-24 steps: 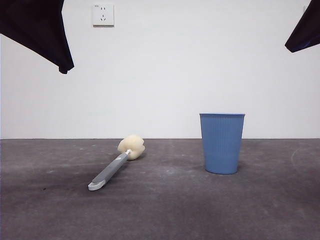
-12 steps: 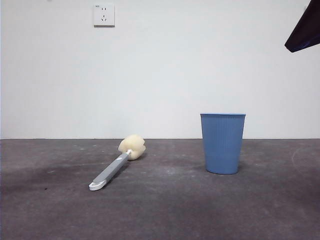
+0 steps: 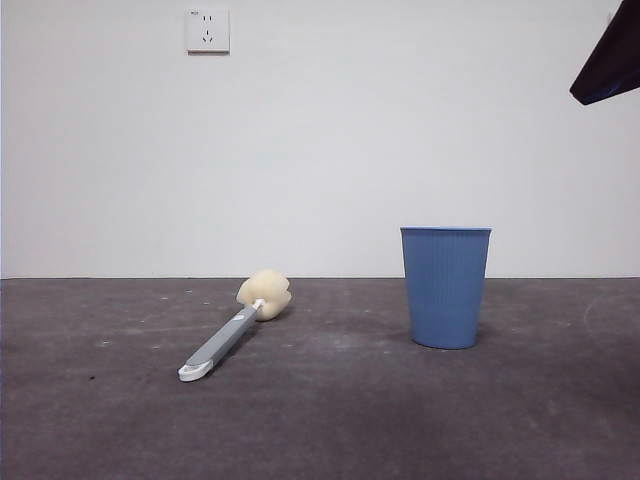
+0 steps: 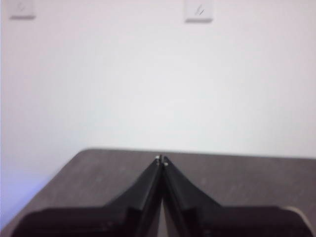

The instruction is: Pick up the cup brush,pick up the cup,insert the brush into the cup,clean the cup,put the cup brush back,put the cup back to the fixed position on the table

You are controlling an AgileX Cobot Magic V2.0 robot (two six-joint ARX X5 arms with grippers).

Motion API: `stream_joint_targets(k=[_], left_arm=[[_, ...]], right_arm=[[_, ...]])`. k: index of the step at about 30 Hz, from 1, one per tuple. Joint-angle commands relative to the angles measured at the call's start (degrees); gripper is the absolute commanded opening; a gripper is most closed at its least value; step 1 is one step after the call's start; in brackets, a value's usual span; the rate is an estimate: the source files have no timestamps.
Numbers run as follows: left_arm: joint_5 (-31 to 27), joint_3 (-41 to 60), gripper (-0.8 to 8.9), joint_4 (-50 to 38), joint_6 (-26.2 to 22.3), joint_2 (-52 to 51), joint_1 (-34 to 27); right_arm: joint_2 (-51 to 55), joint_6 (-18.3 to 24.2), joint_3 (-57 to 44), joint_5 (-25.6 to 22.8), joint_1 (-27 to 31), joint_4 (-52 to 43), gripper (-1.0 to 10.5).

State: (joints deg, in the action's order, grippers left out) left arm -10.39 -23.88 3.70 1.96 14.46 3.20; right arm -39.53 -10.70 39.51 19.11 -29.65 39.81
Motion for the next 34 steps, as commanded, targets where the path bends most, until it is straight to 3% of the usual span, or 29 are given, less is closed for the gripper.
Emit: stream_joint_targets(k=[1,15,22,34], left_arm=[[-0.09,6.97,-0.04,-0.24,1.09,-4.57,-1.16],[0.26,23.67,-0.04,0.09,8.5,-14.36,-1.44],[0.37,23.67,-0.04,6.51,8.59,-14.34,-1.42],[1.51,23.67,-0.04,6.19,8.59,-14.34,-1.42]], right_arm=[[0.07,0.09,0.11,0.04,-0.09,-0.28,0.0],[0.07,0.09,0.11,0.04,-0.09,-0.28,0.0],[0.07,0.09,0.09,0.04,-0.09,-0.28,0.0],[0.07,0.09,0.11,0.04,-0.09,-0.28,0.0]])
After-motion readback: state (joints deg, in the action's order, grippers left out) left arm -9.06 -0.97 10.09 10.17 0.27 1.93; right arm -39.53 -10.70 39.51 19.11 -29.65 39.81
